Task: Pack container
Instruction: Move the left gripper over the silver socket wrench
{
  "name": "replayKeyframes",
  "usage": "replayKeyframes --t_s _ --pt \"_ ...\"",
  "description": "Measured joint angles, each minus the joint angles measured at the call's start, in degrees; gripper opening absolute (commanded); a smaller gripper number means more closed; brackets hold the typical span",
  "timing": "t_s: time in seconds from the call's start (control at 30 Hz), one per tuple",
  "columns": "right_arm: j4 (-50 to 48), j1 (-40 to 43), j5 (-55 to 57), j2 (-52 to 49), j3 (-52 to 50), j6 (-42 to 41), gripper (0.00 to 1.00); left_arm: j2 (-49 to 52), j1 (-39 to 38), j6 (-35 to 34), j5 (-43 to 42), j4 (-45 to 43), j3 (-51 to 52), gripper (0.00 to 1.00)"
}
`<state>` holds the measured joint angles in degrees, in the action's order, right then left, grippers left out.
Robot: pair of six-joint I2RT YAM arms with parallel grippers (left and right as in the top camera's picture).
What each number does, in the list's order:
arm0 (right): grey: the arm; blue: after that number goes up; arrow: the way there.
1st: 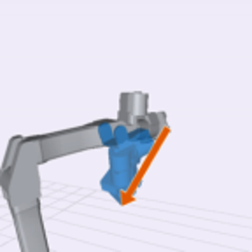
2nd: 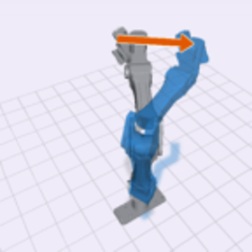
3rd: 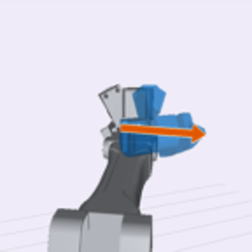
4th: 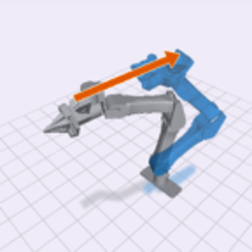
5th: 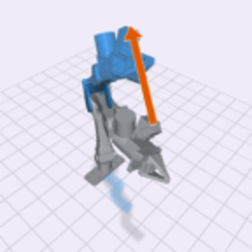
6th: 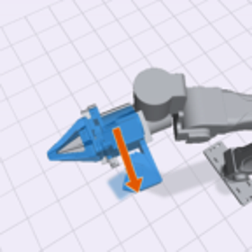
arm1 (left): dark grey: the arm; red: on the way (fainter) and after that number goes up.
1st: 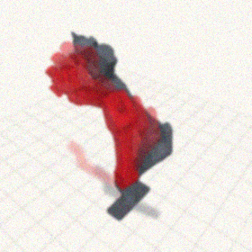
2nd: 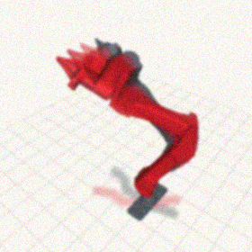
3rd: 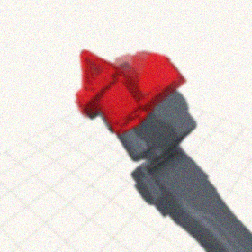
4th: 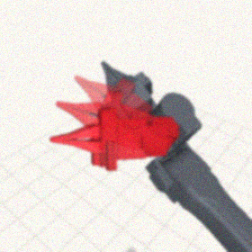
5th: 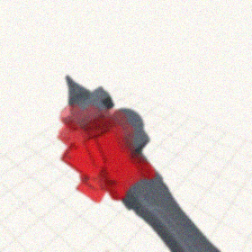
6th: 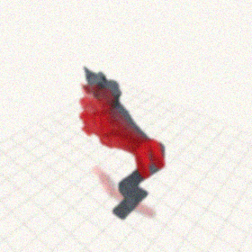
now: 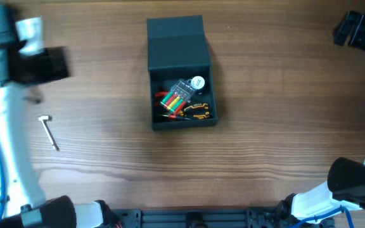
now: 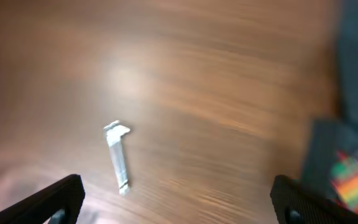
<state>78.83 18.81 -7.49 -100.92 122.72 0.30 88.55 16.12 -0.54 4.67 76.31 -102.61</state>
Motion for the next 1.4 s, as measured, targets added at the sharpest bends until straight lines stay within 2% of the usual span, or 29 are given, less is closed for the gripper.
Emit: replayKeyframes --t_s 0.1,0.2,0.5,0.7,0.9,1.03,1.2,1.4 --pt "-0.04 -0.11 0.00 0.00 0.00 0.00 1.00 -1.14 6.14 -3.39 0.22 -0.42 1.49 1.00" --pt "-0.09 -0.11 0.00 0.04 0.00 0.00 1.00 -1.42 8.92 -4.94 0.17 -2.47 6.08 1.00" --pt "-0.15 -0.11 0.00 0.04 0.00 0.00 1.00 -1.07 10.91 -6.27 -0.59 -20.46 33.38 1.00" --pt "-0.04 -0.11 0.00 0.07 0.00 0.00 1.00 -1.07 14.91 -5.70 -1.09 -28.72 44.78 1.00" --pt "0.00 -0.11 0.00 0.07 0.00 0.00 1.00 -1.07 19.28 -3.15 -1.42 -32.24 46.88 1.00" --pt "0.04 -0.11 0.00 0.07 -0.02 0.00 1.00 -1.07 19.58 -0.68 -2.58 -33.68 46.88 1.00" --pt "0.07 -0.11 0.00 0.07 0.00 0.00 1.00 -1.07 19.58 4.28 -9.46 -37.11 46.90 1.00" --pt "0.28 -0.11 0.00 0.07 0.00 0.00 1.00 -0.04 19.65 7.41 -13.29 -39.21 46.90 1.00"
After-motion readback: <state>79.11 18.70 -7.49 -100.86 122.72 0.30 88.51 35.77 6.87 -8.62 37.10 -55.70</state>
